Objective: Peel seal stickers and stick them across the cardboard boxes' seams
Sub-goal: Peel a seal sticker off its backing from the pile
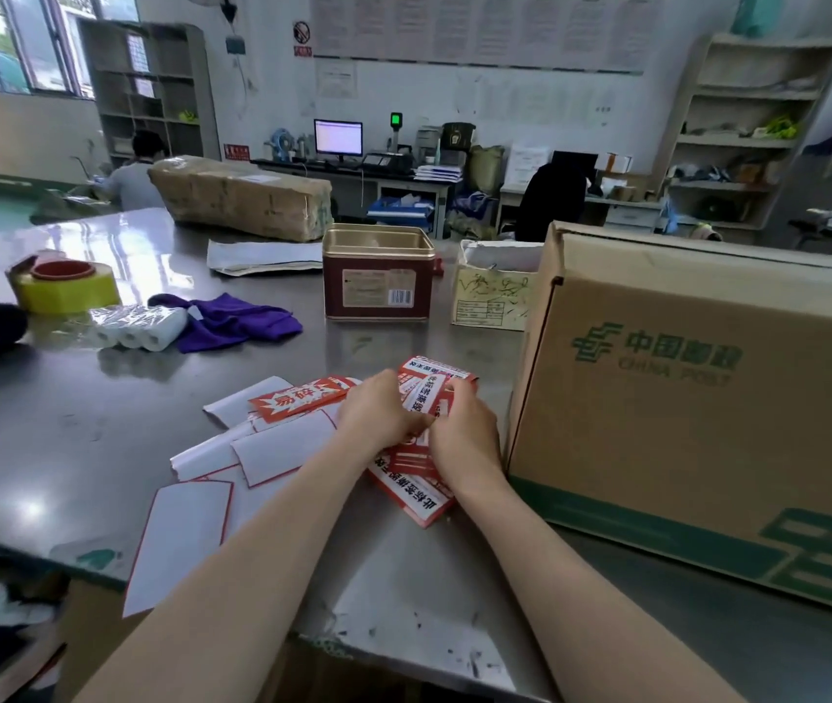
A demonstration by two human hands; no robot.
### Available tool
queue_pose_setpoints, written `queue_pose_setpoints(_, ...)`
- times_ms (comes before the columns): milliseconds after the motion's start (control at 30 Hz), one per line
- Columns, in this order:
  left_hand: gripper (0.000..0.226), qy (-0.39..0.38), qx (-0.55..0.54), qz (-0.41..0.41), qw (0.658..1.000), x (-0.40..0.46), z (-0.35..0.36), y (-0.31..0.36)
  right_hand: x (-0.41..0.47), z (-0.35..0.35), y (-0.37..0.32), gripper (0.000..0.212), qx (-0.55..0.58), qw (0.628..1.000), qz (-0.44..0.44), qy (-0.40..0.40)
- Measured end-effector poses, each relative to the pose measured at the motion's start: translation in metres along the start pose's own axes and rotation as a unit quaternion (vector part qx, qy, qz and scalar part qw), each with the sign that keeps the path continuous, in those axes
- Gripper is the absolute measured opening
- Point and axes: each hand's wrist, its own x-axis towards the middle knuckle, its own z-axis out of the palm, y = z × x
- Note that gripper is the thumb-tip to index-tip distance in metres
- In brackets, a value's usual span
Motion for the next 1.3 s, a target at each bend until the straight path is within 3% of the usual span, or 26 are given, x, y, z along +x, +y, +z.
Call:
queue_pose_setpoints(200, 0.032, 0.09, -0.218, 0.022, 0.971, -0.014, -0.007, 0.002, -0.009, -0.004, 0.004, 0.021, 0.162, 0.986, -0.019, -0.028)
queue_pose_setpoints(333, 0.027, 0.087, -0.336, 0.01, 0.938, -0.024, -0.012, 0.006, -0.009, -0.007, 0.001, 0.022, 0.237, 0.97, -0.02, -0.044)
queue_pose_setpoints(500, 0.019, -0.034, -0.597, -0.077, 0.798, -0.021, -0.018, 0.0, -0.013, -0.008, 0.001, 0.017, 0.316, 0.945, 0.025, -0.077)
queue_pose_setpoints(567, 0.022, -0.056, -0.59, -0.083, 0.801, -0.02, -0.017, -0.003, -0.013, -0.009, 0.001, 0.013, 0.334, 0.938, 0.036, -0.081)
queue_pose_setpoints(633, 0.023, -0.061, -0.557, -0.074, 0.825, -0.02, -0.018, -0.004, -0.011, -0.01, 0.001, 0.012, 0.329, 0.941, 0.031, -0.072)
queue_pose_setpoints(767, 0.014, 0.021, -0.472, -0.001, 0.881, -0.02, -0.032, -0.008, -0.011, -0.015, 0.002, 0.02, 0.304, 0.95, -0.006, -0.063)
queue_pose_setpoints(867, 0.008, 0.034, -0.379, 0.029, 0.924, -0.022, -0.037, -0.009, -0.013, -0.018, 0.002, 0.032, 0.299, 0.952, -0.017, -0.069)
queue_pose_setpoints(1067, 0.003, 0.054, -0.396, 0.0, 0.917, -0.018, -0.028, -0.008, -0.014, -0.016, 0.001, 0.054, 0.249, 0.968, -0.027, -0.036)
queue_pose_setpoints(1167, 0.007, 0.06, -0.413, -0.021, 0.909, -0.016, -0.025, -0.009, -0.011, -0.01, 0.0, 0.047, 0.108, 0.992, -0.066, -0.013)
queue_pose_setpoints(1233, 0.011, 0.035, -0.454, -0.025, 0.89, -0.014, -0.024, -0.008, -0.008, -0.004, 0.004, 0.046, 0.005, 0.994, -0.107, -0.006)
queue_pose_setpoints(1300, 0.016, -0.02, -0.48, -0.015, 0.877, -0.015, -0.022, -0.009, -0.008, 0.0, 0.007, 0.046, -0.007, 0.991, -0.133, -0.008)
